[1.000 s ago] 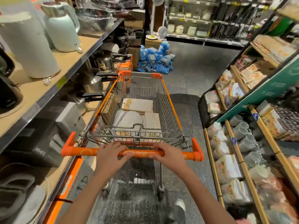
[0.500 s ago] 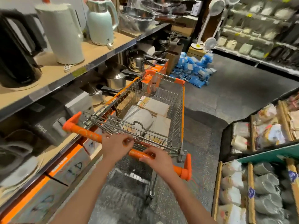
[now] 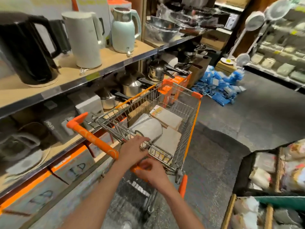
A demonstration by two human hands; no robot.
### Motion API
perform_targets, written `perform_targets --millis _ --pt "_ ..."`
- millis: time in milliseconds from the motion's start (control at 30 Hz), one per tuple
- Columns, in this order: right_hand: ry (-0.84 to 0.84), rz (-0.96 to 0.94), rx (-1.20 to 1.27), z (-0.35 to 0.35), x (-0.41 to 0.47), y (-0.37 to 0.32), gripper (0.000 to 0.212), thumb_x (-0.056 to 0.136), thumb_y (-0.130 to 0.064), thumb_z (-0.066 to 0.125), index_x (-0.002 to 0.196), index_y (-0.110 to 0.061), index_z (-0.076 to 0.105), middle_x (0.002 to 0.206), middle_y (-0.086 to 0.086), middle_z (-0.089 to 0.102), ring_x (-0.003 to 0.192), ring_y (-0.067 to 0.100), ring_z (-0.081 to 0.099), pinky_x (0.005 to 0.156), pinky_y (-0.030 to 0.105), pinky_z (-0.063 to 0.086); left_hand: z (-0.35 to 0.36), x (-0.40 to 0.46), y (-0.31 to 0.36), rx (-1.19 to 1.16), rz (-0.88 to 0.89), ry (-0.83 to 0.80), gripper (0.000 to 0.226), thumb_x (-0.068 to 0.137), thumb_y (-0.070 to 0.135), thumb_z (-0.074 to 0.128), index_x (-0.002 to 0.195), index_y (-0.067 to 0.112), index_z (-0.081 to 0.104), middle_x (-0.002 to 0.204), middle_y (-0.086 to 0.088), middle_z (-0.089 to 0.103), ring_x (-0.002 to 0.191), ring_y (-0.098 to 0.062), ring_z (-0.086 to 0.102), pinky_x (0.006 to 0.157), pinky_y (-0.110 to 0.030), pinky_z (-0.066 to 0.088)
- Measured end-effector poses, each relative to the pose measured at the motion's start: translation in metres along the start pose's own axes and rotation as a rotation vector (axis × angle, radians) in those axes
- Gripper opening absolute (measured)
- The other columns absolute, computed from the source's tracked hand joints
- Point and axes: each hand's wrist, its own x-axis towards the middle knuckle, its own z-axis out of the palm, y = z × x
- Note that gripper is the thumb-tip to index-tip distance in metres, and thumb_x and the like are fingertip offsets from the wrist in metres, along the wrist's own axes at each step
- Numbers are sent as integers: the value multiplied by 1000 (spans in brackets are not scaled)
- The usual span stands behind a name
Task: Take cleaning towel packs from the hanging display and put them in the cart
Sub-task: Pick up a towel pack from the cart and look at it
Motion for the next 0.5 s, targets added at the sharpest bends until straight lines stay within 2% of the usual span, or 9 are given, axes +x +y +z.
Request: perform_targets --millis 100,200,267,333,433,500 --pt "8 -42 -13 -19 3 6 18 79 -14 71 95 -18 64 90 -5 67 83 6 61 74 15 47 8 8 8 59 73 -18 44 85 41 58 129 43 49 133 9 48 124 -16 43 100 -38 39" --pt "132 -81 -88 -46 12 15 14 81 -15 68 84 -29 64 86 -11 67 80 -1 60 74 14 43 18 19 21 83 103 -96 43 89 45 54 131 44 47 138 12 47 130 -13 38 106 -35 26" --pt "212 -102 -183 -61 19 25 18 83 -16 66 83 -33 62 84 -12 65 79 0 58 73 18 42 27 26 30 72 105 -153 39 91 47 50 130 45 48 137 12 49 130 -13 37 106 -34 25" --pt "257 -93 -305 -75 24 39 13 86 -19 62 95 -28 65 95 -10 65 89 4 56 78 19 41 38 29 34 158 137 -203 37 93 49 44 129 46 49 135 13 51 131 -13 35 105 -36 26" --pt "315 -52 -445 -98 27 61 20 89 -21 59 109 -25 62 109 -10 61 106 4 50 85 16 35 42 31 28 207 139 -265 39 90 55 36 126 47 50 130 17 50 130 -9 30 105 -36 23" --pt "298 -38 -477 -112 33 71 25 90 -19 57 113 -27 61 114 -10 60 111 4 48 87 15 32 40 32 25 193 143 -270 59 77 70 19 122 49 52 125 20 50 129 -7 31 104 -36 22"
